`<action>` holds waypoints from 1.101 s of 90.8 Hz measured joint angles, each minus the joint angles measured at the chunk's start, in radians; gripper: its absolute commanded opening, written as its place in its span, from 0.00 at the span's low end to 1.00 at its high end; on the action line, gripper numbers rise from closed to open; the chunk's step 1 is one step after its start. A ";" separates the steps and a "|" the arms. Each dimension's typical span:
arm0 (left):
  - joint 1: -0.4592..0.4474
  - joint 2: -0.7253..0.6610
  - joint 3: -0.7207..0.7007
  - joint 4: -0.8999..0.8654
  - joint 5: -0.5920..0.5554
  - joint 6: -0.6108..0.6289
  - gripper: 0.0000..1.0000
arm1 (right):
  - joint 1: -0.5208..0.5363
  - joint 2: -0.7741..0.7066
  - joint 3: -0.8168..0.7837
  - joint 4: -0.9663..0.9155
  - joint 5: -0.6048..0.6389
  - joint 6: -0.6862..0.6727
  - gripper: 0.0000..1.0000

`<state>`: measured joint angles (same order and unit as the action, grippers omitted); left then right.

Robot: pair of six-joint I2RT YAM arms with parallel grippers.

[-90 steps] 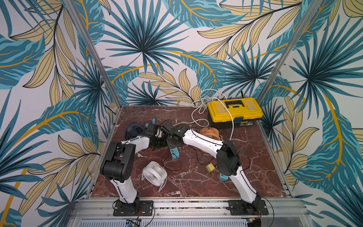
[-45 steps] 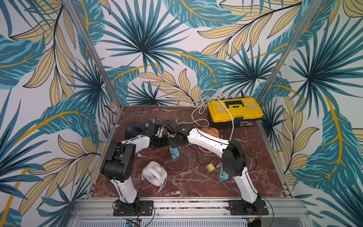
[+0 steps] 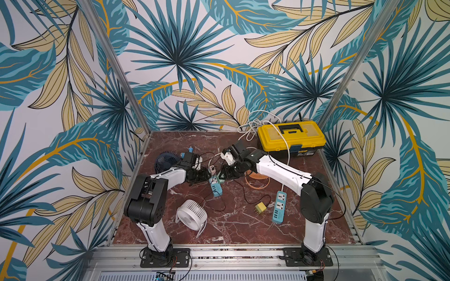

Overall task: Unplug the desk fan from the power strip
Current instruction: Remove the plug from the socket, then place the plug at the center of the board.

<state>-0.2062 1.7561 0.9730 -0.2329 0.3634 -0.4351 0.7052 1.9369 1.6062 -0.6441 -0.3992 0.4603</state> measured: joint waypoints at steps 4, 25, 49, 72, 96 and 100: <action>0.000 -0.006 -0.004 -0.001 -0.011 0.000 0.50 | 0.002 0.000 -0.029 0.005 -0.045 0.003 0.05; 0.000 -0.027 -0.006 -0.019 -0.064 0.001 0.50 | 0.005 -0.001 -0.204 0.093 -0.246 0.073 0.06; 0.000 -0.045 -0.006 -0.027 -0.092 0.001 0.51 | 0.008 0.005 -0.277 0.132 -0.282 0.137 0.14; 0.000 -0.047 -0.006 -0.028 -0.098 0.008 0.52 | 0.009 0.046 -0.274 0.106 -0.245 0.135 0.22; 0.002 -0.047 -0.006 -0.028 -0.102 0.017 0.53 | 0.005 0.056 -0.244 0.011 -0.159 0.090 0.47; 0.002 -0.047 -0.006 -0.028 -0.102 0.018 0.53 | 0.001 0.055 -0.241 -0.003 -0.144 0.077 0.50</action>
<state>-0.2043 1.7092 0.9668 -0.2607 0.2611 -0.4175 0.7059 1.9919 1.3647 -0.6468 -0.5434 0.5373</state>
